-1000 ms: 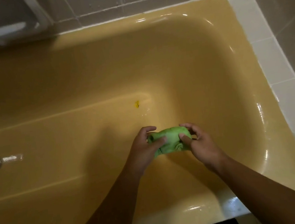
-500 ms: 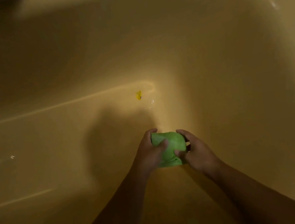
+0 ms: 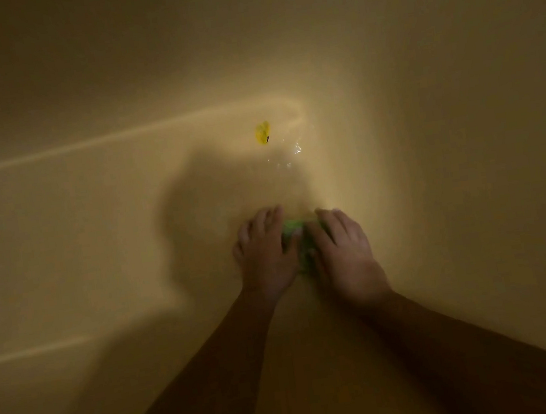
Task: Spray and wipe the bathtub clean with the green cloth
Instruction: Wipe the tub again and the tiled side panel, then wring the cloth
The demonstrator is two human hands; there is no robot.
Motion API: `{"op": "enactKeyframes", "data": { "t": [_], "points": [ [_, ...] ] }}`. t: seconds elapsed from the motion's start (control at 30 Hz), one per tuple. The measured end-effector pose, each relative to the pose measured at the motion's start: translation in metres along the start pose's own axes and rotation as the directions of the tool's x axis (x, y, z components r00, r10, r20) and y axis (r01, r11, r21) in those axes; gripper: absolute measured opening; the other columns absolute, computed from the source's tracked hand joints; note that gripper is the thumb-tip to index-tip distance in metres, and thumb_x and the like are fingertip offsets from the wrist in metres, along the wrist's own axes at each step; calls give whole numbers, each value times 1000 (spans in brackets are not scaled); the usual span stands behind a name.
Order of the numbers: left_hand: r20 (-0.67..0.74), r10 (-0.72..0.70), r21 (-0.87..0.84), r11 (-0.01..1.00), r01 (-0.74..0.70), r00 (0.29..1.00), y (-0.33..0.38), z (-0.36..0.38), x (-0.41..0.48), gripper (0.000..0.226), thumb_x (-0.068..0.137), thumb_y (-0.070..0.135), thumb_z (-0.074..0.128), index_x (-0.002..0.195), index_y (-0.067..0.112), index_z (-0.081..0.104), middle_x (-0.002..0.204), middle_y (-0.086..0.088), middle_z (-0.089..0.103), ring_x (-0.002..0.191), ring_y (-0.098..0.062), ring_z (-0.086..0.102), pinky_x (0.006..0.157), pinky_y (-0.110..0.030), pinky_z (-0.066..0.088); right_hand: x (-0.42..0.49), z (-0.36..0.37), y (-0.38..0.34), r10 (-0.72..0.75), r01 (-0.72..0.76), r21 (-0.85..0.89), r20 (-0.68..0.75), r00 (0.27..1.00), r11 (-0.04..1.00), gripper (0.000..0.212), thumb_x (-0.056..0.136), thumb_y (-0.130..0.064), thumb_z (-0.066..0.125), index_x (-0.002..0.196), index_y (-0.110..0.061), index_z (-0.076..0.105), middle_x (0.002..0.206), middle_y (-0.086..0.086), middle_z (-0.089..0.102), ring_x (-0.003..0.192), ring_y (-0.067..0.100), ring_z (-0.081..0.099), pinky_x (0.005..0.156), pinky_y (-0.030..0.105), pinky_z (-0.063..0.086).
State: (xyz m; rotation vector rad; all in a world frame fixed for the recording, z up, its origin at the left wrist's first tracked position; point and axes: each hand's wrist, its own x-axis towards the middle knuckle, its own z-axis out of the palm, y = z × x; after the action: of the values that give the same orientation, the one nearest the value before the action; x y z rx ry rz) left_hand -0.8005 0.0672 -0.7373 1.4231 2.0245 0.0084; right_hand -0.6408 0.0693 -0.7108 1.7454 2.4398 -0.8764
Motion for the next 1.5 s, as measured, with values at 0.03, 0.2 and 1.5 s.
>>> {"op": "enactKeyframes", "data": {
  "t": [0.03, 0.2, 1.5],
  "points": [
    [11, 24, -1, 1000, -24, 1000, -7, 1, 8, 55, 108, 50, 37, 160, 36, 32, 170, 8, 23, 156, -25, 13, 122, -52, 15, 1, 11, 0, -30, 30, -22, 20, 999, 999, 51, 105, -36, 43, 151, -15, 46, 158, 13, 42, 148, 43, 32, 116, 64, 37],
    [-71, 91, 19, 996, -90, 993, -32, 1, 49, 54, 110, 33, 27, 164, 36, 23, 174, 5, 10, 161, -21, -5, 126, -56, -6, 7, 44, 6, -67, 77, -200, 54, 996, 977, 60, 108, -58, 32, 163, -36, 26, 173, 5, 15, 158, 42, 3, 124, 65, 9],
    [-425, 248, 166, 967, -194, 871, -92, 0, 77, 62, 96, 25, 40, 158, 19, 43, 165, -1, 39, 157, -26, 27, 126, -56, 16, 106, 35, 29, -461, 456, -228, 37, 887, 860, 65, 101, -59, 47, 159, -32, 39, 160, 9, 42, 151, 44, 29, 119, 64, 27]
  ]
}}
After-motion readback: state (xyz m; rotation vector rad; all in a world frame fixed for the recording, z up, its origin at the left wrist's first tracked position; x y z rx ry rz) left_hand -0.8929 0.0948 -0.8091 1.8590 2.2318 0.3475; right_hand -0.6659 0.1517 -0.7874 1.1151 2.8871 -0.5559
